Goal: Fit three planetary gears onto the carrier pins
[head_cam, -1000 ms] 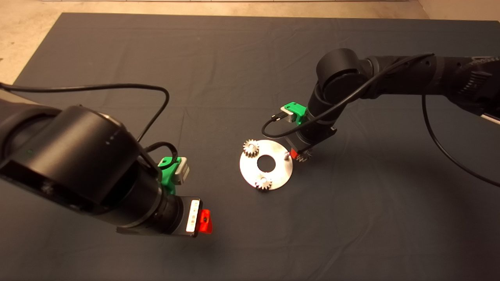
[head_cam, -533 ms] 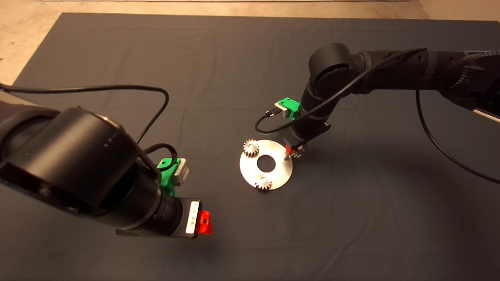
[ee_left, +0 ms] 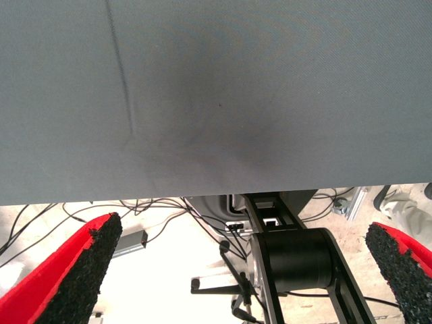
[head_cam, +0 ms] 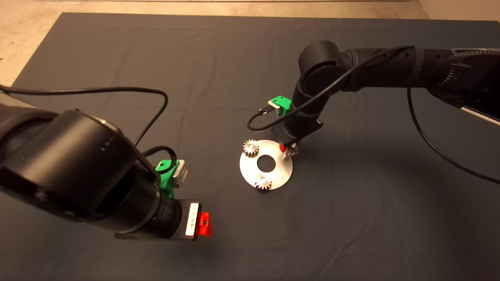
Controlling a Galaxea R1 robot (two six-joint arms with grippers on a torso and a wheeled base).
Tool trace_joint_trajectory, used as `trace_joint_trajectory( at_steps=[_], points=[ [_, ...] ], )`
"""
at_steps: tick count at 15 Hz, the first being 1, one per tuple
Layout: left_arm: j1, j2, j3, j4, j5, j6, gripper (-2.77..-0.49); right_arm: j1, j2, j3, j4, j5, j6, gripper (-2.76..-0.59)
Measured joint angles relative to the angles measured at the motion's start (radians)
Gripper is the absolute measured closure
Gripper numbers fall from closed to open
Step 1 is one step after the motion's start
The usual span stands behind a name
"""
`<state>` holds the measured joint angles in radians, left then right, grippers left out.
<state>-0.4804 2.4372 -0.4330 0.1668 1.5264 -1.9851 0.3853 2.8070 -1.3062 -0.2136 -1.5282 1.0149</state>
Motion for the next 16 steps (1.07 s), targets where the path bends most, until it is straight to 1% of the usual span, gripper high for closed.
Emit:
trace_joint_trajectory(
  at_steps=[3, 7, 12, 16],
  points=[
    [0.000, 0.000, 0.006, 0.000, 0.000, -0.012, -2.62, 0.000, 0.001, 0.000, 0.000, 0.000, 0.000, -1.07],
    [0.000, 0.000, 0.010, 0.000, 0.000, -0.016, -2.62, -0.001, 0.003, 0.000, 0.000, 0.000, 0.000, -1.07],
    [0.000, 0.000, 0.011, 0.000, 0.000, -0.019, -2.62, -0.013, 0.020, -0.003, 0.000, -0.001, 0.000, -1.07],
    [0.000, 0.000, 0.017, 0.000, 0.000, -0.019, -2.62, -0.026, 0.022, -0.003, 0.000, -0.001, 0.000, -1.07]
  ],
)
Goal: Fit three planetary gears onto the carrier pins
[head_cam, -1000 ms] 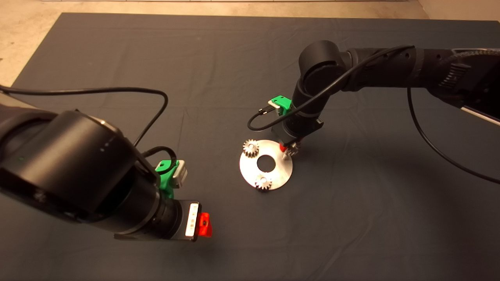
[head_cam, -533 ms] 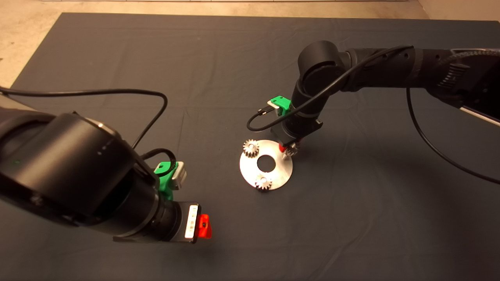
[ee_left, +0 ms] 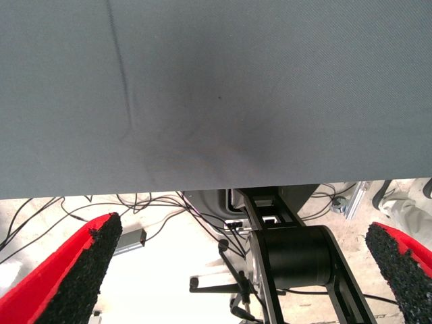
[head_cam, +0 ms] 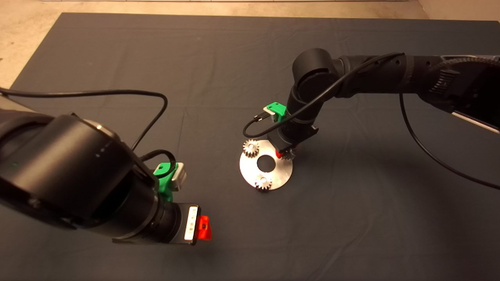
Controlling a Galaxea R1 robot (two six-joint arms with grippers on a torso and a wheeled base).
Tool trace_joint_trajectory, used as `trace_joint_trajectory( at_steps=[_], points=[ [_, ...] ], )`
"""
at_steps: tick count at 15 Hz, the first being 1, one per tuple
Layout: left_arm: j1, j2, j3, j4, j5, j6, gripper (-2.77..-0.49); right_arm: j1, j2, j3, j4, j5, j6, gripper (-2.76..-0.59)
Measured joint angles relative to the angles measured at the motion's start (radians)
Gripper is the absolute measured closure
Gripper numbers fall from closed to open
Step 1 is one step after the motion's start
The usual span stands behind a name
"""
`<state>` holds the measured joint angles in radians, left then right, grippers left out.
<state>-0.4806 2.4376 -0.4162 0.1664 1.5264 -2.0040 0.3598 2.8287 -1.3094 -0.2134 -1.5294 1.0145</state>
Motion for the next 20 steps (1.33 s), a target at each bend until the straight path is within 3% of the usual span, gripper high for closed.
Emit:
trace_joint_trajectory(
  at_steps=[18, 20],
  points=[
    [0.000, 0.000, 0.013, -0.009, 0.000, -0.001, -2.62, 0.000, 0.000, -0.016, 0.000, 0.003, -0.001, -1.07],
    [0.000, 0.000, 0.013, -0.009, 0.000, -0.001, -2.62, 0.000, 0.000, -0.016, 0.000, 0.010, -0.001, -1.07]
  ],
)
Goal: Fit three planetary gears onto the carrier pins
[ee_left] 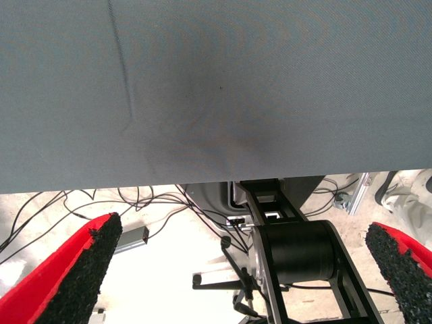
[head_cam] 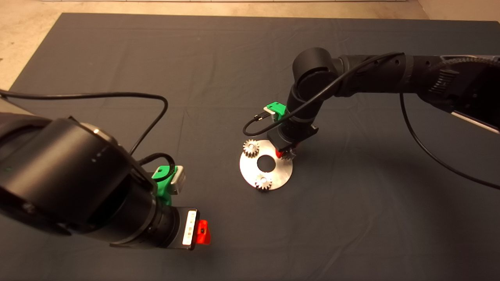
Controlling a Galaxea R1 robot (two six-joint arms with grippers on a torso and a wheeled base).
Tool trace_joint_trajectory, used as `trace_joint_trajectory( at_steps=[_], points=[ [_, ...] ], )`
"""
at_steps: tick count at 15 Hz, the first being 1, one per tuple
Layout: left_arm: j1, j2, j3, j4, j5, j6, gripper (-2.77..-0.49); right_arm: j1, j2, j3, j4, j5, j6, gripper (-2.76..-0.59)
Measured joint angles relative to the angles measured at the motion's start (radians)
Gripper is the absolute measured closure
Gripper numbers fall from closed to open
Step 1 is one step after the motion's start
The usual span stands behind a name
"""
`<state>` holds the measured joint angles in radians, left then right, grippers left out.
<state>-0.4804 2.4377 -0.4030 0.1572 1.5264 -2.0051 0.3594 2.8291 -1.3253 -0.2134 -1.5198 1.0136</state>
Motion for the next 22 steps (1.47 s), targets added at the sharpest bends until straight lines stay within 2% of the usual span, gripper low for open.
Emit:
trace_joint_trajectory(
  at_steps=[6, 11, 15, 17, 20, 22],
  points=[
    [0.000, 0.000, 0.000, 0.000, 0.000, 0.000, -2.62, 0.001, 0.000, -0.016, 0.006, 0.010, 0.000, -1.07],
    [0.000, 0.000, 0.000, 0.000, 0.000, 0.000, -2.62, 0.001, 0.003, -0.017, 0.006, 0.009, 0.000, -1.07],
    [0.000, 0.001, 0.000, 0.000, 0.000, 0.000, -2.62, 0.004, 0.017, -0.024, 0.004, 0.000, -0.003, -1.07],
    [0.000, 0.001, 0.000, 0.000, 0.000, 0.000, -2.62, 0.005, 0.019, -0.024, 0.004, 0.002, -0.003, -1.07],
    [0.000, 0.001, 0.000, 0.000, 0.000, 0.000, -2.62, 0.021, 0.027, -0.030, 0.002, 0.022, -0.003, -1.07],
    [0.000, 0.001, 0.000, 0.000, 0.000, 0.000, -2.62, 0.023, 0.030, -0.030, 0.002, 0.023, -0.003, -1.08]
  ],
)
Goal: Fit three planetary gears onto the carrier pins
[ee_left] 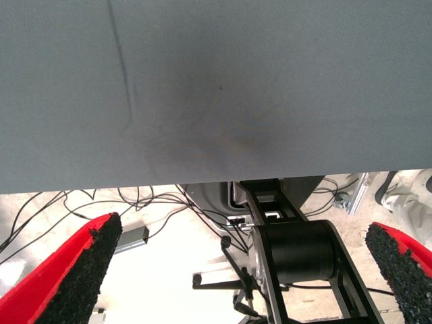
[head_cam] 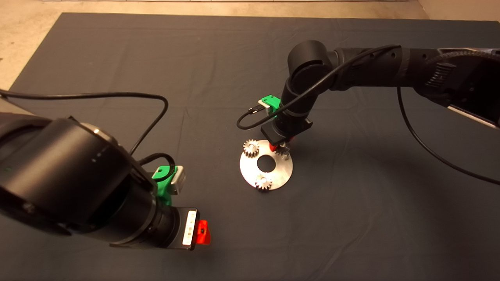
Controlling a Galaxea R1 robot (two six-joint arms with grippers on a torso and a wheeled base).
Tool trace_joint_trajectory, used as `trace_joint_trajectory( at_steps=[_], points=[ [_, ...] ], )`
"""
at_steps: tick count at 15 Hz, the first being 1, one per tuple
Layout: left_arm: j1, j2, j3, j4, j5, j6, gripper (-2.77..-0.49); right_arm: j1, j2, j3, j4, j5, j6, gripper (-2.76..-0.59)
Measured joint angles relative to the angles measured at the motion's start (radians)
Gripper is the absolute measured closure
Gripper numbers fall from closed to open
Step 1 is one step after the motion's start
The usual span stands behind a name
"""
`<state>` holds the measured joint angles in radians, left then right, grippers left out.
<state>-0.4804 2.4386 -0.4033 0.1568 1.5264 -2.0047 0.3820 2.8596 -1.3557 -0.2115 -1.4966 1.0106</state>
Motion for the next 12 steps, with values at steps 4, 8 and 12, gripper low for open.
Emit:
trace_joint_trajectory(
  at_steps=[4, 8, 12],
  points=[
    [0.000, 0.000, 0.000, 0.000, 0.000, 0.000, -2.62, 0.000, -0.001, 0.000, 0.000, -0.030, 0.000, -1.07],
    [0.000, 0.005, 0.000, 0.000, 0.000, 0.000, -2.62, 0.000, -0.001, 0.003, 0.000, -0.030, 0.000, -1.07],
    [0.000, 0.005, 0.000, 0.000, 0.000, 0.000, -2.62, 0.000, -0.001, 0.003, 0.000, -0.031, 0.000, -1.07]
  ],
)
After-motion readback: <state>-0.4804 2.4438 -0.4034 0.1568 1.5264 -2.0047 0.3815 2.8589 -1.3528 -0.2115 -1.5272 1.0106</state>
